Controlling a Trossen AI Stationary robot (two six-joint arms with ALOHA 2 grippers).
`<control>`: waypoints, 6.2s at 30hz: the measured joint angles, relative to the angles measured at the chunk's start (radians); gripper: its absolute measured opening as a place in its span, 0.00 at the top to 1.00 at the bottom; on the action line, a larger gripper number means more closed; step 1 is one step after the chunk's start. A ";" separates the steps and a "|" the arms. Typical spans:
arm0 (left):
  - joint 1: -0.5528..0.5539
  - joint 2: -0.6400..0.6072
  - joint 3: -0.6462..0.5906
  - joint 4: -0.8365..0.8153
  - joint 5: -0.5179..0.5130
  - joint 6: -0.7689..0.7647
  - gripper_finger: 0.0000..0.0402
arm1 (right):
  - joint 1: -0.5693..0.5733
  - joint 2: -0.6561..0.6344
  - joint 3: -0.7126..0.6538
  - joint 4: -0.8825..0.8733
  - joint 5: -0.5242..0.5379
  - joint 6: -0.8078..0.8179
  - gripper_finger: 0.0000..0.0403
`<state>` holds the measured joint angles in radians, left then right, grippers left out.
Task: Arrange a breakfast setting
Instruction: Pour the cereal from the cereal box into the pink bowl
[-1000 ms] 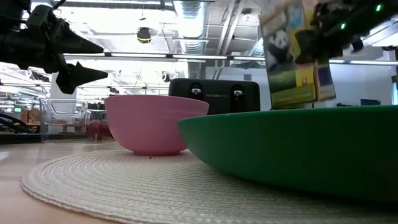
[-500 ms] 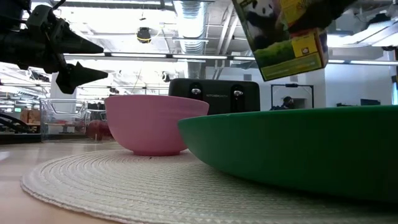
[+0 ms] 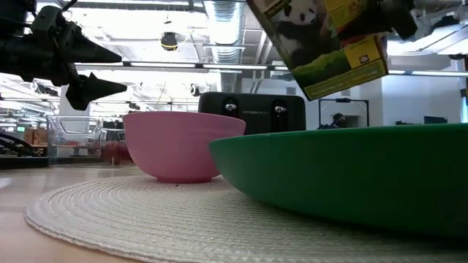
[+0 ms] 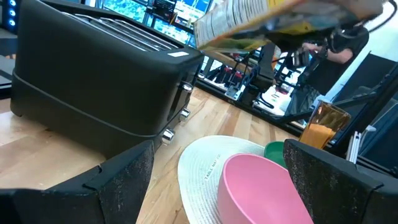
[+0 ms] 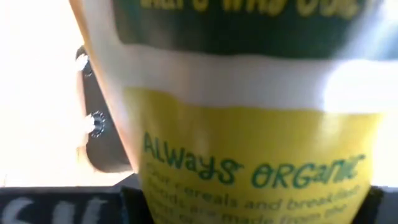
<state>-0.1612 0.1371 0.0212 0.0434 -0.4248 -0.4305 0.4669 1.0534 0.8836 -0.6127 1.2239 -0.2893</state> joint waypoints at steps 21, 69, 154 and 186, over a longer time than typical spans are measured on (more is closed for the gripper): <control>0.000 0.000 0.000 0.000 0.000 0.000 0.14 | 0.037 0.366 0.218 -0.410 -0.238 0.240 0.53; 0.000 0.000 0.000 0.000 0.000 0.000 0.14 | -0.008 0.537 0.403 -0.557 -0.191 -0.101 0.53; 0.000 0.000 0.000 0.000 0.000 0.000 0.14 | -0.029 0.687 0.613 -0.600 0.021 -0.484 0.54; 0.000 0.000 0.000 0.000 0.000 0.000 0.14 | -0.050 0.688 0.648 -0.726 -0.121 -0.265 0.54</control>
<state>-0.1612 0.1371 0.0212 0.0433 -0.4248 -0.4306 0.4170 1.7412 1.5318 -1.3386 1.1033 -0.5545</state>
